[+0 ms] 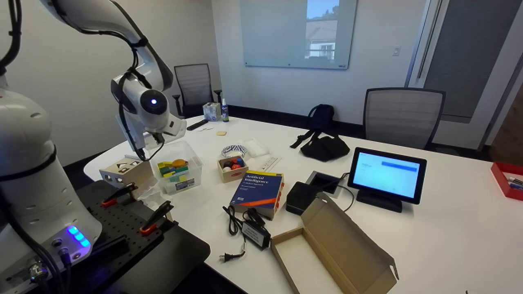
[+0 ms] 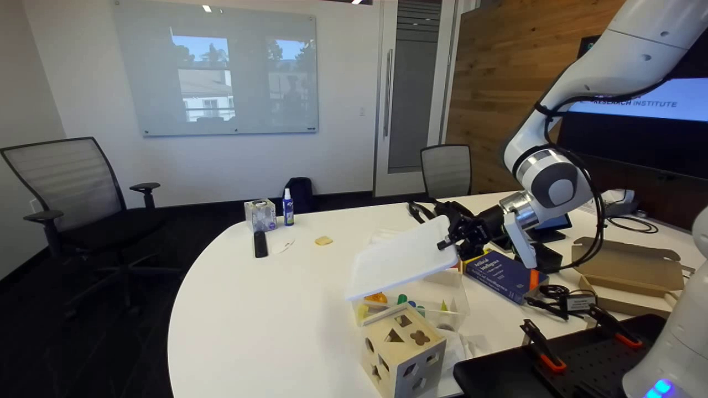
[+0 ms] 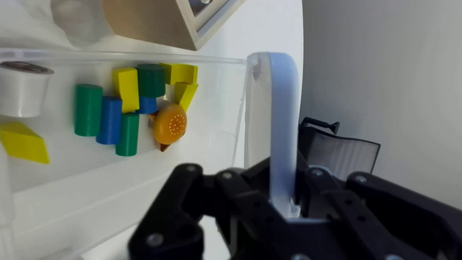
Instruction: Place the white lid on the tote
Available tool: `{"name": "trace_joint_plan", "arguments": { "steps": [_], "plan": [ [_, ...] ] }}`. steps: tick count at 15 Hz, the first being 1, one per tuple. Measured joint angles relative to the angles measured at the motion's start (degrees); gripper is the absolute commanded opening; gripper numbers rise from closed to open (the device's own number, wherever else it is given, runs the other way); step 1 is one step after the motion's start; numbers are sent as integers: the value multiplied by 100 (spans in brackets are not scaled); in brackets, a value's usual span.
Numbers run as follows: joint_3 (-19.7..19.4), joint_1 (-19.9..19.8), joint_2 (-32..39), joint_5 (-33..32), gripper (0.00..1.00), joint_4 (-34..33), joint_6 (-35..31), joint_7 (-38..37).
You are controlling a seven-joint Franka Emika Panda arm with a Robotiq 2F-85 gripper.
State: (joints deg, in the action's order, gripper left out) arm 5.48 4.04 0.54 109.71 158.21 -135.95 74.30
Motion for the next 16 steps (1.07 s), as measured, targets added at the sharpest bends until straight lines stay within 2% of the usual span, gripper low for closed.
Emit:
{"name": "trace_joint_plan", "arguments": {
  "steps": [6, 16],
  "plan": [
    [-9, 26, 379, 280, 1, -20, -192, 439],
    [-227, 25, 747, 283, 1, -84, -640, 893]
  ]
}}
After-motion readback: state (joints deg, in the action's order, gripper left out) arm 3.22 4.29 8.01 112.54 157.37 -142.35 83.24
